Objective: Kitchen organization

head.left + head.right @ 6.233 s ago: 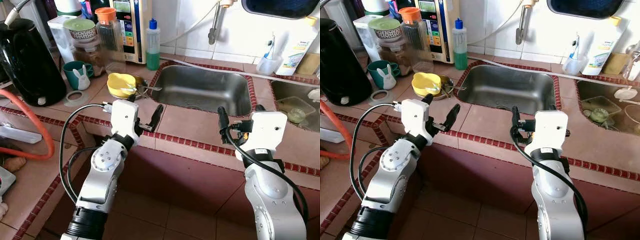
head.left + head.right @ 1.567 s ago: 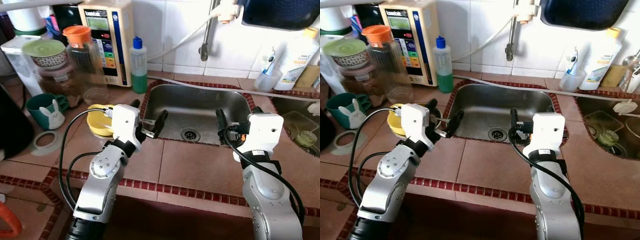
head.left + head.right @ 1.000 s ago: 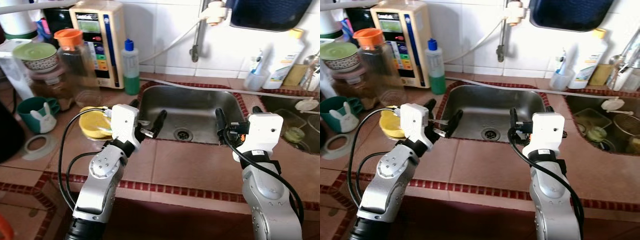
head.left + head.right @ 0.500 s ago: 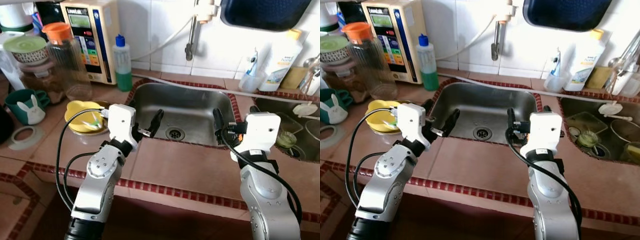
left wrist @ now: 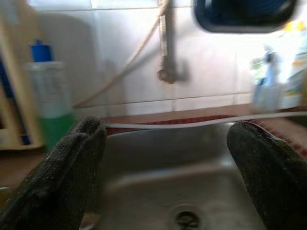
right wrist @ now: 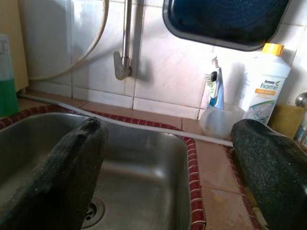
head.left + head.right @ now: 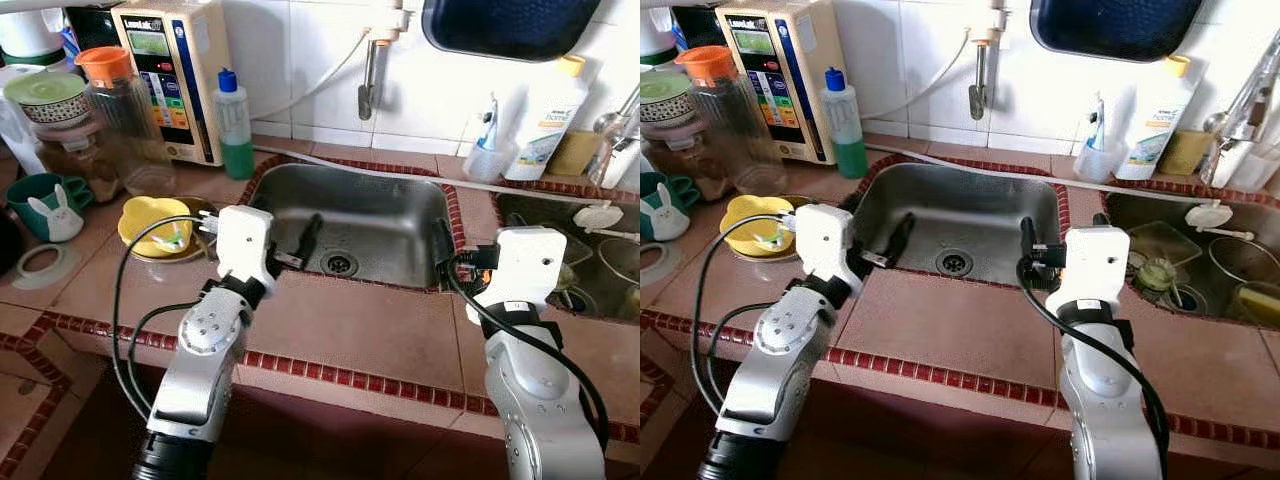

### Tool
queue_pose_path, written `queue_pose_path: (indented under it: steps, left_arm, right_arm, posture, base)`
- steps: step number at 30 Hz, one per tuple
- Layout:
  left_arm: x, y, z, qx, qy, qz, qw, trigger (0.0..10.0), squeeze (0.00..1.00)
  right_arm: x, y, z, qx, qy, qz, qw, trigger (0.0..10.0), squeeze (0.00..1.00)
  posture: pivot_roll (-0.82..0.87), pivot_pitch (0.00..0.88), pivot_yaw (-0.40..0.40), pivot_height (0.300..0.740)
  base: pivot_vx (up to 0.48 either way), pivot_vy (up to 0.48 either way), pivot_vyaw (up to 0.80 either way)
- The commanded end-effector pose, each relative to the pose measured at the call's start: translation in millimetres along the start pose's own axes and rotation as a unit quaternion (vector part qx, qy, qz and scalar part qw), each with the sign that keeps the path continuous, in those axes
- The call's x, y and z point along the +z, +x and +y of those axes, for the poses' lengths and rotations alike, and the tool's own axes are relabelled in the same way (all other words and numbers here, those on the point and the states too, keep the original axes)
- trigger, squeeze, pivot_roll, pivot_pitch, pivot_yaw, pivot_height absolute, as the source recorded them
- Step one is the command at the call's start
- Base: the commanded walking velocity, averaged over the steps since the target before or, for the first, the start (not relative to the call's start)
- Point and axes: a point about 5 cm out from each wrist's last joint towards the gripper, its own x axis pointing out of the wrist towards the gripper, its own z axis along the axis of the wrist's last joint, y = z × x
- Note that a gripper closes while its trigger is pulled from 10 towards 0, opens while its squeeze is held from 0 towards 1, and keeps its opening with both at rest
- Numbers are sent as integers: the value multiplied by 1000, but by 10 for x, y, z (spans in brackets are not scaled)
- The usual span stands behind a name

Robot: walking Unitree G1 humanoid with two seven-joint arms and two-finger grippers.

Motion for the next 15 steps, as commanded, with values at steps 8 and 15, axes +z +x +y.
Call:
queue_pose_path:
  steps: [8, 15]
  left_arm:
    - [-82, -5, 73, 20, 32, 4, 999, 10000, 0]
    - [-60, 19, 21, 15, 25, -6, 1000, 10000, 0]
  right_arm:
    - [120, 75, 90, 53, 8, -23, 998, 10000, 0]
    - [111, 76, 55, 47, 6, -22, 999, 10000, 0]
  posture:
    - [44, 0, -9, 740]
    - [40, 0, -11, 740]
  base:
    - [0, 0, 0]
    - [0, 0, 266]
